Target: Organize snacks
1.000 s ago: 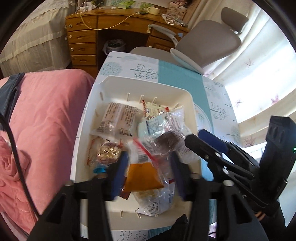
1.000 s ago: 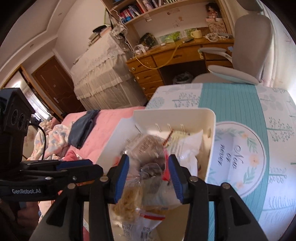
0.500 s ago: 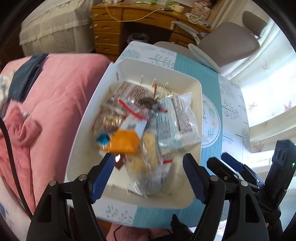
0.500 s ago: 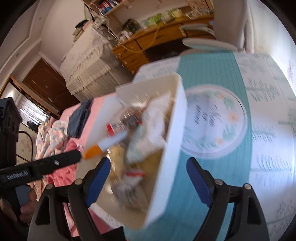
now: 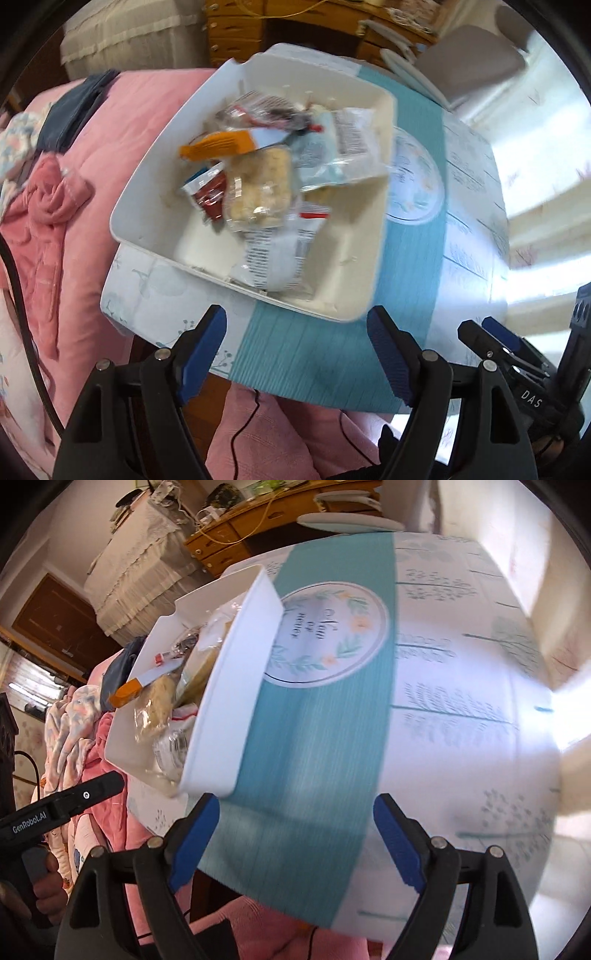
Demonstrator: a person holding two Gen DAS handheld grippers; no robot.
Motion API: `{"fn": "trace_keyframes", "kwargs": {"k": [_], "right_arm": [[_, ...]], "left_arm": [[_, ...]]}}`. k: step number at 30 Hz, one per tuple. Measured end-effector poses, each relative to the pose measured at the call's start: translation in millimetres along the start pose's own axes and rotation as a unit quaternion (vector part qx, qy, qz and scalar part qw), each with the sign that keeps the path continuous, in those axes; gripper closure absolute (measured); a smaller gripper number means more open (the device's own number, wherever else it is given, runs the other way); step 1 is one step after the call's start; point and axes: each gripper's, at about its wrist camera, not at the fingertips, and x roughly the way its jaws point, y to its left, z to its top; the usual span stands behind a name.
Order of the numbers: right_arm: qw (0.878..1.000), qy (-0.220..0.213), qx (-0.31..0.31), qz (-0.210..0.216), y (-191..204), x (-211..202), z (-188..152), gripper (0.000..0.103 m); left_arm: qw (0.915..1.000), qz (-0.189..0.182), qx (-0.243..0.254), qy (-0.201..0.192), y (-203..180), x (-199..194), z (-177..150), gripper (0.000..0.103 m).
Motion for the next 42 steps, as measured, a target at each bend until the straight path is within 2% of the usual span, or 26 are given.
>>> {"fn": "trace_keyframes", "kwargs": {"k": [3,5,8,9,11,13,17,23,29,42], "right_arm": [[1.0,-0.019,0.011,-0.019,-4,-25,-3,0.017],[0.999,-0.029,0.018,-0.024,-2,-43,1,0.017],[0.998,-0.05,0.013,-0.035,9,-74,5,0.016],[0.997,-0.059,0.01,-0.041,15,-86,7,0.012],[0.996,-0.072,0.004,-0.045,27,-108,10,0.005],[0.995,-0.077,-0.004,-0.057,40,-123,13,0.003],[0.995,-0.058,-0.009,-0.08,67,-142,8,0.002],[0.997,-0.046,-0.002,-0.068,99,-150,-21,0.002],[0.993,-0.07,0.01,-0.093,104,-156,-35,0.0],[0.991,-0.066,0.033,-0.112,105,-155,-55,0.0]], "left_arm": [[0.9992,-0.008,0.035,-0.019,-14,-19,4,0.023],[0.9972,-0.017,0.06,-0.042,-21,-39,12,0.015],[0.9941,-0.026,0.081,-0.067,-26,-67,21,0.013],[0.993,-0.028,0.087,-0.074,-26,-77,23,0.011],[0.9897,-0.022,0.104,-0.096,-28,-100,26,0.0],[0.9876,-0.008,0.112,-0.109,-28,-117,28,0.001],[0.9872,-0.007,0.11,-0.116,-23,-140,23,0.001],[0.9836,0.01,0.122,-0.132,-27,-151,2,0.001],[0.9801,0.029,0.101,-0.168,-22,-163,-10,0.001],[0.9799,0.01,0.133,-0.148,-30,-153,-24,0.001]]}}
